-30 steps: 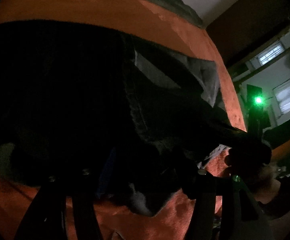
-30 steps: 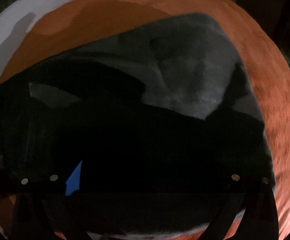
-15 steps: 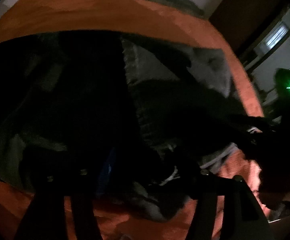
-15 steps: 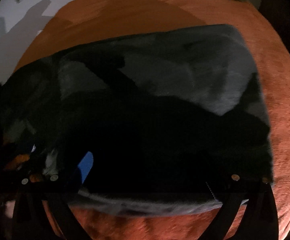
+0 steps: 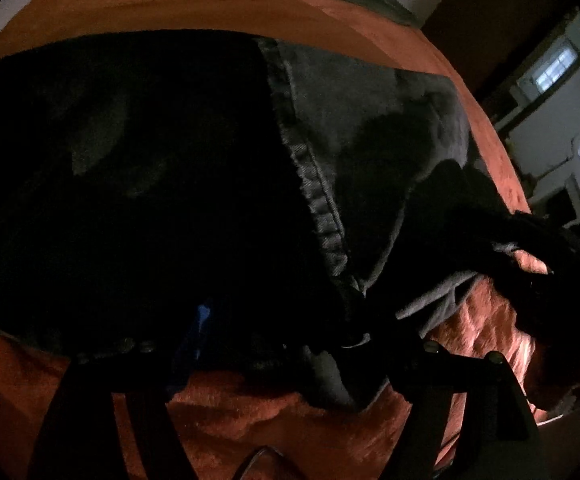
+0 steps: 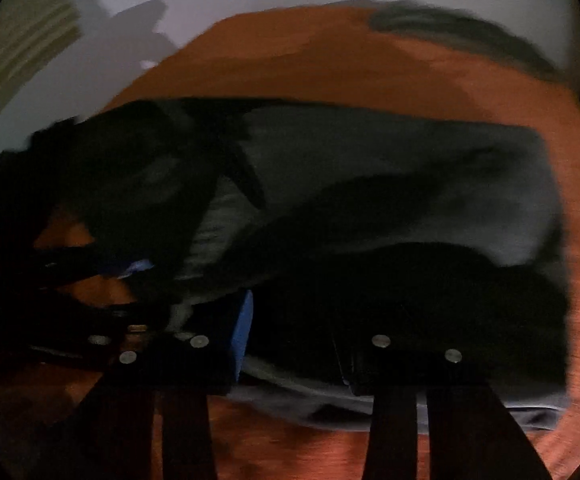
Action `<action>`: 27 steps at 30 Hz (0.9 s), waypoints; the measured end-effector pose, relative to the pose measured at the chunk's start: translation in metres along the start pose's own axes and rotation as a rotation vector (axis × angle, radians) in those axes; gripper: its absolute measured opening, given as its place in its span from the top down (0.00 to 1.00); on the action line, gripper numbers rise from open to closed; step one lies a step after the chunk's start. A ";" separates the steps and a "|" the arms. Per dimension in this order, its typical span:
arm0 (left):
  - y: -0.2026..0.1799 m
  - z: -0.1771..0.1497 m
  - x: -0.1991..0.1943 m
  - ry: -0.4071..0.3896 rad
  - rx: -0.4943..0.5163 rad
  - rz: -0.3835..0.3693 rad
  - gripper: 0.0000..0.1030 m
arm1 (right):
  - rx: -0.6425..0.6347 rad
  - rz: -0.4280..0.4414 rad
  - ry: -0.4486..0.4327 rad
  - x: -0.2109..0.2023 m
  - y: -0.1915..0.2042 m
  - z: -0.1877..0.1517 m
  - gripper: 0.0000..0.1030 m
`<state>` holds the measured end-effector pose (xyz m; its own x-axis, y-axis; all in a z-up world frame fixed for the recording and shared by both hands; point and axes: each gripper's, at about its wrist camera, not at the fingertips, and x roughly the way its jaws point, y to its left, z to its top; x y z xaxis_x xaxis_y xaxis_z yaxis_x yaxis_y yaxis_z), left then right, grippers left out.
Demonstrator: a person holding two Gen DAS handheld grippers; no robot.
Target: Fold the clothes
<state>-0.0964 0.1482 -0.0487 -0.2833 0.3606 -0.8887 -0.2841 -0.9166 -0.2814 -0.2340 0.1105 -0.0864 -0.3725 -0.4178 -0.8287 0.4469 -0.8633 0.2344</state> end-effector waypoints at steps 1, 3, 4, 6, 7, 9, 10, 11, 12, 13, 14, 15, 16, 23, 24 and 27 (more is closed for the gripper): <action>-0.001 -0.001 0.000 -0.001 0.006 0.008 0.23 | -0.033 0.028 0.024 -0.001 -0.005 -0.004 0.63; 0.001 -0.001 0.001 0.004 -0.004 0.014 0.25 | -0.038 0.028 0.026 -0.005 -0.010 -0.016 0.69; 0.004 -0.001 0.002 0.005 -0.021 0.000 0.25 | -0.034 0.021 0.022 -0.007 -0.012 -0.023 0.64; 0.008 0.000 0.001 0.003 -0.051 -0.023 0.23 | -0.014 0.011 0.003 -0.010 -0.019 -0.028 0.58; 0.009 0.001 0.001 0.002 -0.063 -0.031 0.23 | 0.010 0.007 -0.020 -0.011 -0.027 -0.021 0.58; 0.010 0.003 0.001 0.001 -0.073 -0.038 0.23 | 0.039 -0.004 -0.081 -0.020 -0.041 -0.006 0.58; 0.009 0.003 0.002 0.000 -0.073 -0.038 0.23 | 0.028 -0.019 -0.114 -0.025 -0.045 0.005 0.58; 0.009 0.003 0.002 -0.002 -0.075 -0.036 0.23 | 0.005 -0.039 -0.131 -0.028 -0.049 0.017 0.58; 0.008 0.003 0.003 -0.002 -0.073 -0.034 0.23 | -0.017 -0.057 -0.122 -0.027 -0.050 0.027 0.58; 0.007 0.004 0.005 0.001 -0.067 -0.030 0.23 | -0.034 -0.073 -0.102 -0.023 -0.048 0.036 0.58; 0.006 0.004 0.007 0.003 -0.061 -0.026 0.22 | -0.052 -0.088 -0.082 -0.019 -0.046 0.044 0.58; 0.006 0.005 0.008 0.005 -0.060 -0.026 0.21 | -0.059 -0.086 -0.042 -0.010 -0.043 0.058 0.58; 0.009 0.005 0.007 0.005 -0.065 -0.030 0.21 | -0.060 -0.075 0.010 0.002 -0.038 0.074 0.58; 0.010 0.000 -0.002 -0.014 -0.064 -0.040 0.21 | -0.118 -0.043 0.128 0.058 -0.025 0.144 0.37; 0.010 -0.001 -0.004 -0.014 -0.063 -0.040 0.21 | -0.144 -0.054 0.133 0.066 -0.022 0.151 0.37; 0.011 -0.003 -0.005 -0.017 -0.061 -0.047 0.21 | -0.207 -0.078 0.142 0.085 -0.017 0.168 0.79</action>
<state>-0.0949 0.1359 -0.0484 -0.2866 0.4063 -0.8676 -0.2411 -0.9071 -0.3452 -0.4100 0.0424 -0.0760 -0.3009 -0.2962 -0.9065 0.5840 -0.8087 0.0704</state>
